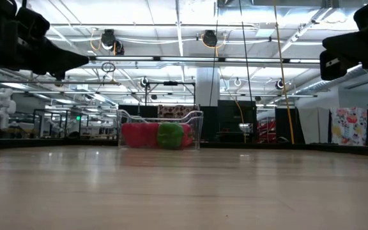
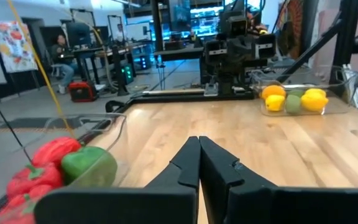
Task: Sort produce into baskets
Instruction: Return To Home Position
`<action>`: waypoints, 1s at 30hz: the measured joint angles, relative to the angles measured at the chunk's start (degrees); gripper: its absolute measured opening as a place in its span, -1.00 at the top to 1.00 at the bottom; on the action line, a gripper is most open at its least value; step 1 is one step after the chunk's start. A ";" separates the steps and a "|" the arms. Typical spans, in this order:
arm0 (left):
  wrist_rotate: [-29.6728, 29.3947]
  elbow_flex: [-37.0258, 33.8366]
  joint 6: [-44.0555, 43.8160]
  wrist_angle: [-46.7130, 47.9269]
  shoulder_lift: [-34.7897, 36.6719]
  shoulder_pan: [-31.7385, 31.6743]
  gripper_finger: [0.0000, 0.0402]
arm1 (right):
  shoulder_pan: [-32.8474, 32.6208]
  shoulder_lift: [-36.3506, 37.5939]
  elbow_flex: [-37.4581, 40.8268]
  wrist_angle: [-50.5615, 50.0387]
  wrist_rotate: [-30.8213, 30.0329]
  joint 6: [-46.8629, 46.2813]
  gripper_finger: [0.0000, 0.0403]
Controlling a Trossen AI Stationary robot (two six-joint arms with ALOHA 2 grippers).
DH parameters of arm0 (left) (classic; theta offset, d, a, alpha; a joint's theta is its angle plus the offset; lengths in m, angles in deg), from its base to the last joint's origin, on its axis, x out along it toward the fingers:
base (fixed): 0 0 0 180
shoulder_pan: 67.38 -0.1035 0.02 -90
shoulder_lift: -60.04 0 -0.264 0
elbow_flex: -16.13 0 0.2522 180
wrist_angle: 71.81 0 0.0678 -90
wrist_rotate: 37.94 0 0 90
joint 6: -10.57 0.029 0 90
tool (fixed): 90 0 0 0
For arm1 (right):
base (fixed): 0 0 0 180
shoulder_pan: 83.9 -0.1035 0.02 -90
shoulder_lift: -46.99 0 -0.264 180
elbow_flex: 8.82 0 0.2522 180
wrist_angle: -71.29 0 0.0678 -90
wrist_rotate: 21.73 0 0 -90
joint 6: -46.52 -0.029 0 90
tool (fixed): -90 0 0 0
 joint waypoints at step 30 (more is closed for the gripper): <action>-0.39 -0.04 -1.24 -0.71 -0.02 0.02 0.90 | 10.16 0.00 0.02 -0.92 5.65 2.46 1.00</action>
